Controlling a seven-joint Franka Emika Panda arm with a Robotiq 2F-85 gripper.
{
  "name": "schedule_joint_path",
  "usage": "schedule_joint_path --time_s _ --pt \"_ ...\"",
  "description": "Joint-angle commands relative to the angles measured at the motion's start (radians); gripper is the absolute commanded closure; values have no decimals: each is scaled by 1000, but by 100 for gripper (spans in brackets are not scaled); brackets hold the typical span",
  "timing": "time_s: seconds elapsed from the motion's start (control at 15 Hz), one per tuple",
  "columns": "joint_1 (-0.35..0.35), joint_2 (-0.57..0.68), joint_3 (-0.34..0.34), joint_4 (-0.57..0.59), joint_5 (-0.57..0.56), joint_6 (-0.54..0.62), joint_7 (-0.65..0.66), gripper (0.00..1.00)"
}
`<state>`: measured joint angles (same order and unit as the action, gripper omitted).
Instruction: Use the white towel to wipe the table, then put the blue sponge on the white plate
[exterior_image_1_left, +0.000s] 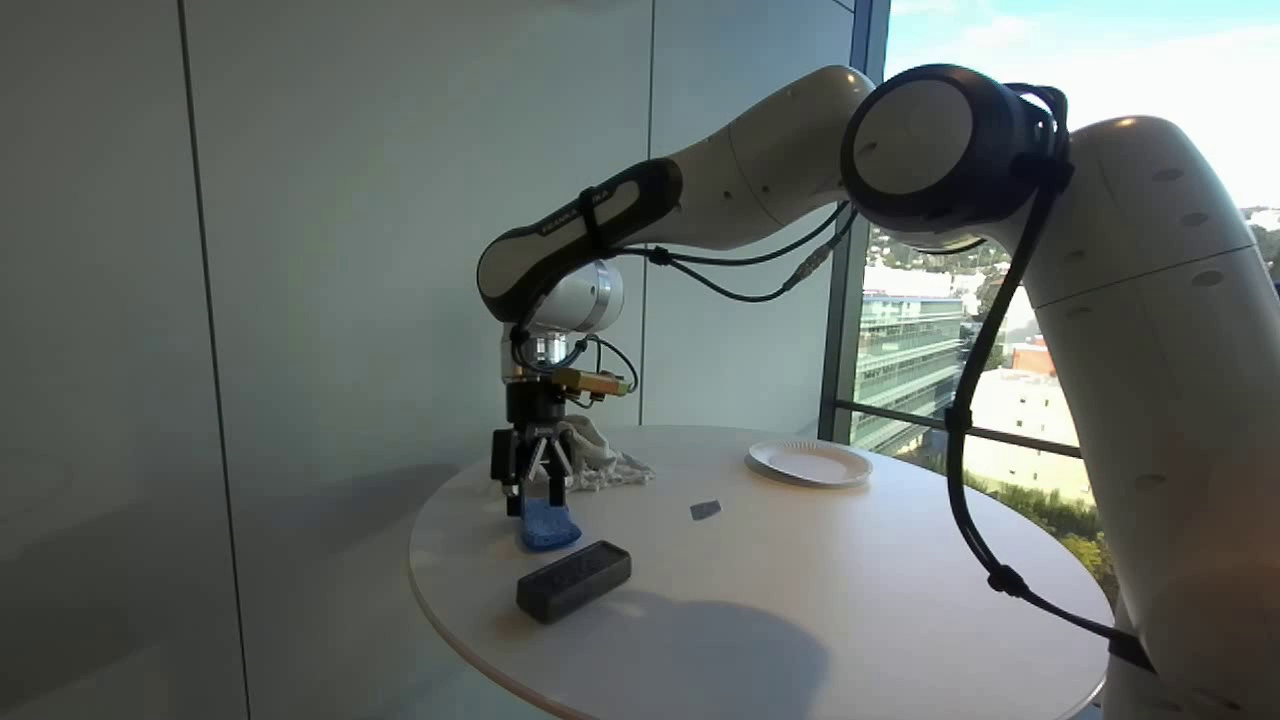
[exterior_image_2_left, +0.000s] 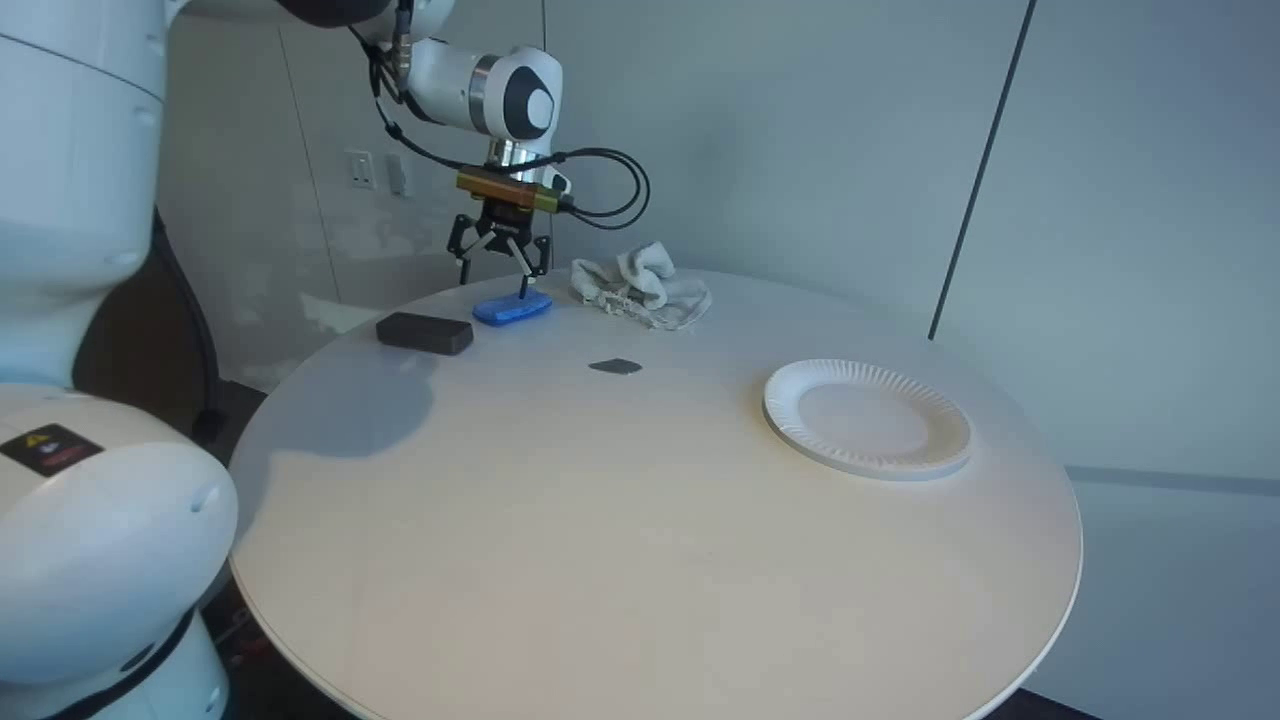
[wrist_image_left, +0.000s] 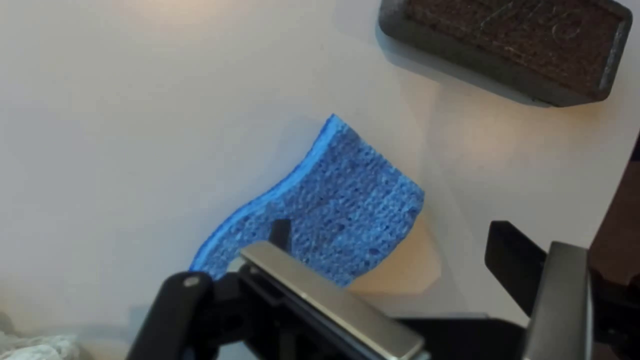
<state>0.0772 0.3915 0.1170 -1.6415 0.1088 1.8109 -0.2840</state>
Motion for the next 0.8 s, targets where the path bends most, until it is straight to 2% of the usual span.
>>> schedule_joint_path --time_s 0.0,0.13,0.4,0.6,0.67,0.73 --pt "5 44 -9 53 -13 -31 74 0" --pt "23 52 -15 47 -64 -3 100 0" --pt "92 53 -38 39 -303 46 215 0" --pt "105 56 -35 43 -351 38 272 0" --pt "98 55 -28 41 -336 41 265 25" --pt "91 56 -24 44 -316 32 258 26"
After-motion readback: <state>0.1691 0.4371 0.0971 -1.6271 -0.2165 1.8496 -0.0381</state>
